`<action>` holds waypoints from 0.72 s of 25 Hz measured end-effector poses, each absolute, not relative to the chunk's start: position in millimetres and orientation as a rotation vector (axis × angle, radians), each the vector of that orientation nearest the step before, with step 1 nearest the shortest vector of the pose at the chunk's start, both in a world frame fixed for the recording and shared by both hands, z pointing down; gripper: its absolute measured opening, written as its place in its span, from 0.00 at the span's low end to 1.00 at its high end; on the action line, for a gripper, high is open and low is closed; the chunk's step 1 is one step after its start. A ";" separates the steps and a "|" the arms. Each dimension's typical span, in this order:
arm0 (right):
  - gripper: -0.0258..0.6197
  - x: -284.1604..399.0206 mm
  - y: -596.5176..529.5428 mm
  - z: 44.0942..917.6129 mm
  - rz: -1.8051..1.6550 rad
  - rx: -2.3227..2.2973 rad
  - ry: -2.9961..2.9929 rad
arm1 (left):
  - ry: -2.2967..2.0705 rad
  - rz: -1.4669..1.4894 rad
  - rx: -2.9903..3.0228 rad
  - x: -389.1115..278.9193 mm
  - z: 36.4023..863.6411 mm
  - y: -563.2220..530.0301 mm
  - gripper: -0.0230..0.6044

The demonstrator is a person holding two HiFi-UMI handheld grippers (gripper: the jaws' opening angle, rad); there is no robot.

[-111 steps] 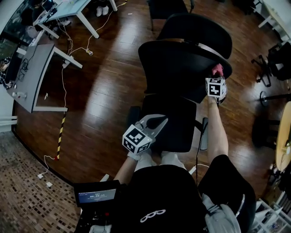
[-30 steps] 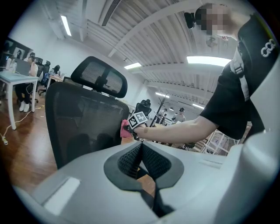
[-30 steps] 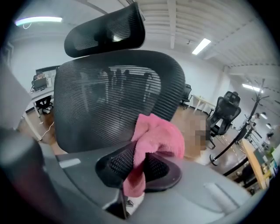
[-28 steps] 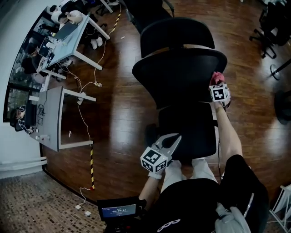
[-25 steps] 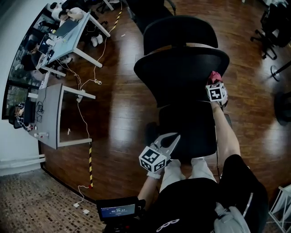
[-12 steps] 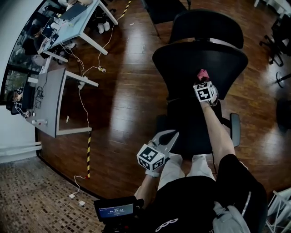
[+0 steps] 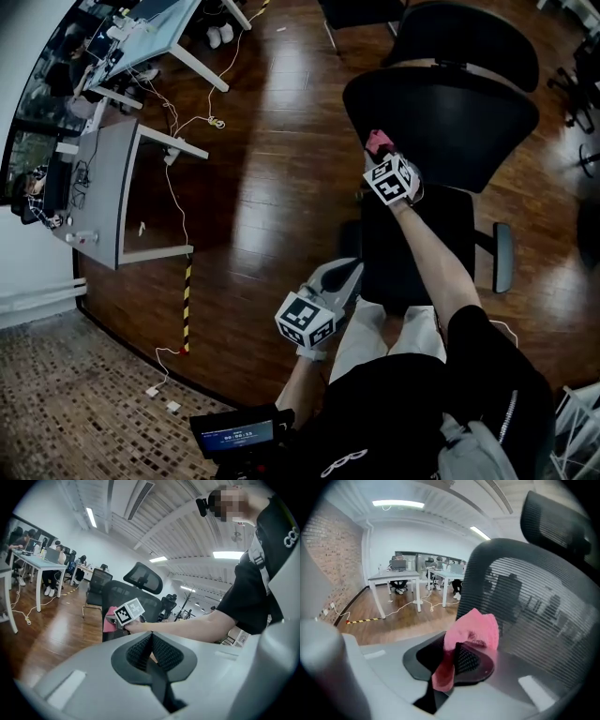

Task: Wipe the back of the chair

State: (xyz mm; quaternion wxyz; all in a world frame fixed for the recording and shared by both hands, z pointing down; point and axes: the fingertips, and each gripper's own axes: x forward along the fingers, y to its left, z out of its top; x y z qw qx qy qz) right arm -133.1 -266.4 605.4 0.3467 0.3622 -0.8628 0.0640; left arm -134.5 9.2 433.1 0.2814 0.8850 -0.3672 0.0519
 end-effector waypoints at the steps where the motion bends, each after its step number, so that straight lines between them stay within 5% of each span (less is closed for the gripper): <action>1: 0.11 -144.9 -262.4 605.3 0.146 0.899 -2.261 | -0.983 0.140 2.370 -137.2 435.3 9.4 0.02; 8: 0.11 -172.3 -238.6 621.6 0.035 0.722 -2.333 | -0.940 0.151 2.384 -133.4 452.4 10.9 0.02; 18: 0.11 -44.8 -257.7 630.5 0.067 0.969 -2.297 | -0.873 0.166 2.403 -72.5 491.7 -7.8 0.02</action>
